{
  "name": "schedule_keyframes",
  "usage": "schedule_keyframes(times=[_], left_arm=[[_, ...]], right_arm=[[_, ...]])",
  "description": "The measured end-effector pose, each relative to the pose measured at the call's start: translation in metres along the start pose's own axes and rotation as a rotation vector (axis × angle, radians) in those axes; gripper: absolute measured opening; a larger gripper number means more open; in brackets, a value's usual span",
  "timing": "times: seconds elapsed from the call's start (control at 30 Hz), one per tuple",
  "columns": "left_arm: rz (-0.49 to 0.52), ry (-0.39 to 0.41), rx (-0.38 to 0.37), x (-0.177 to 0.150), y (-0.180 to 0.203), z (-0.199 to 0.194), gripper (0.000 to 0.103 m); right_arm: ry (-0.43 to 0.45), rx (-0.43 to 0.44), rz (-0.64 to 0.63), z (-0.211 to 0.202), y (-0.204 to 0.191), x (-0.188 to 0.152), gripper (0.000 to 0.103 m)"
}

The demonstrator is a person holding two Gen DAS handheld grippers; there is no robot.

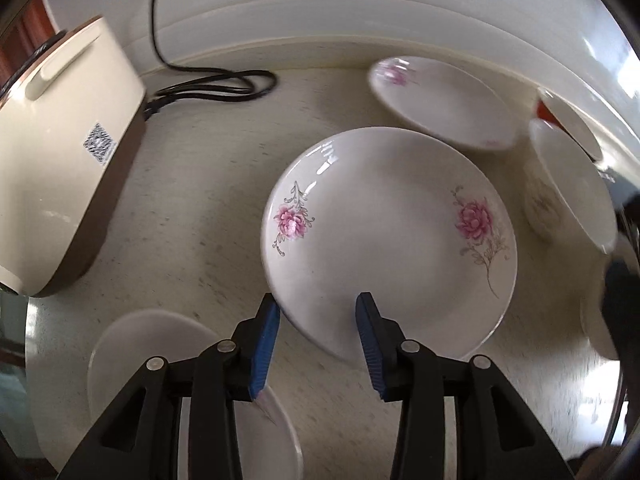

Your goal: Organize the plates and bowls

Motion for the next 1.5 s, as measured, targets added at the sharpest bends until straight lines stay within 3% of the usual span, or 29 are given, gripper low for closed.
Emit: schedule_keyframes(times=[0.2,0.3,0.5,0.77,1.0,1.1,1.17,1.3,1.4,1.5], left_arm=[[0.035,0.021,-0.048,-0.017,0.017,-0.008,0.043],[0.005,0.024,-0.092,-0.020,0.013,-0.006,0.043],[-0.144,0.061,-0.151,-0.018,-0.002,-0.004,0.044],[-0.328,0.125,-0.214,-0.008,-0.033,-0.005,0.044],[-0.330,0.094,-0.250,0.011,-0.034,0.013,0.045],[-0.314,0.104,-0.244,0.018,-0.029,0.017,0.049],[-0.316,0.100,-0.280,0.023,-0.026,0.019,0.050],[-0.297,0.108,-0.242,0.025,-0.022,0.020,0.061],[-0.262,0.107,-0.212,0.027,-0.018,0.020,0.064],[-0.244,0.103,-0.201,0.025,-0.017,0.021,0.065]], right_arm=[[-0.073,-0.045,-0.012,0.014,0.006,-0.007,0.076],[-0.101,-0.099,-0.087,0.024,0.001,-0.014,0.076],[-0.072,-0.093,-0.100,0.022,0.002,-0.010,0.076],[-0.038,-0.078,-0.242,0.023,-0.021,-0.013,0.069],[-0.160,-0.114,-0.190,0.044,-0.008,-0.027,0.060],[-0.187,-0.123,-0.152,0.048,0.000,-0.028,0.062],[-0.210,-0.116,-0.114,0.051,0.005,-0.030,0.062],[-0.248,-0.064,-0.071,0.059,0.007,-0.033,0.062],[-0.254,-0.044,-0.071,0.063,0.004,-0.034,0.062],[-0.259,-0.035,-0.067,0.063,0.003,-0.036,0.052]])
Point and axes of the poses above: each gripper's, at about its wrist camera, not at the fingertips, and z roughly the way its jaws point, y to its right, x to its top, the point moved 5 cm from there along z, roughly the way its jaws point, and after that the axes turned 2 degrees about x, right-handed, at the moved point
